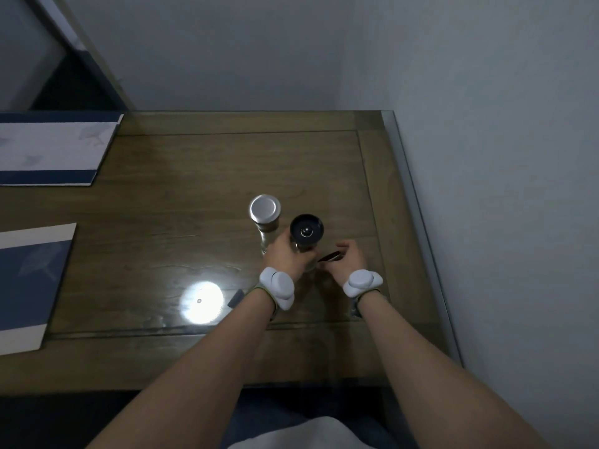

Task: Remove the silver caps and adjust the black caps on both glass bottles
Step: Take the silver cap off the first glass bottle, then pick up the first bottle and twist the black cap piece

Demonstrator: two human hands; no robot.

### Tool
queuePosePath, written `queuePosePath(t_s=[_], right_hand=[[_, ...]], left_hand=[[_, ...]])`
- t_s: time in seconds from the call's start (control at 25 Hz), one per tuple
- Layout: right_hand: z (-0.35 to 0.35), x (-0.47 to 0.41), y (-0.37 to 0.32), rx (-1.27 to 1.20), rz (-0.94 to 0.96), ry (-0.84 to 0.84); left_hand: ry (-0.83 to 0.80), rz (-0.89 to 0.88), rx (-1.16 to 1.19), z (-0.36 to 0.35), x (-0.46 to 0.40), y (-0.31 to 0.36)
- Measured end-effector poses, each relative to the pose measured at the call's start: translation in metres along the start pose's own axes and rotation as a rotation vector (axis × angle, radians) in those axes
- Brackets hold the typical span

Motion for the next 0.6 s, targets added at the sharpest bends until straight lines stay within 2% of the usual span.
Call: queuePosePath(t_s=[0.36, 0.6], right_hand=[[-0.011, 0.009, 0.015, 0.198, 0.023, 0.008], [-0.015, 0.017, 0.035, 0.628, 0.154, -0.008]], left_hand=[[-0.011, 0.017, -0.012, 0.003, 0.011, 0.004], [-0.008, -0.016, -0.052, 0.005, 0.021, 0.004]])
Point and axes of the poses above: each hand's wrist, its own x-axis away from the middle knuckle, its own z-axis out of the back of the hand, y = z × x, the point moved 2 cm from there along -x, towards the middle knuckle, and after that the axes turned 2 degrees about -y, right-handed, at the moved point
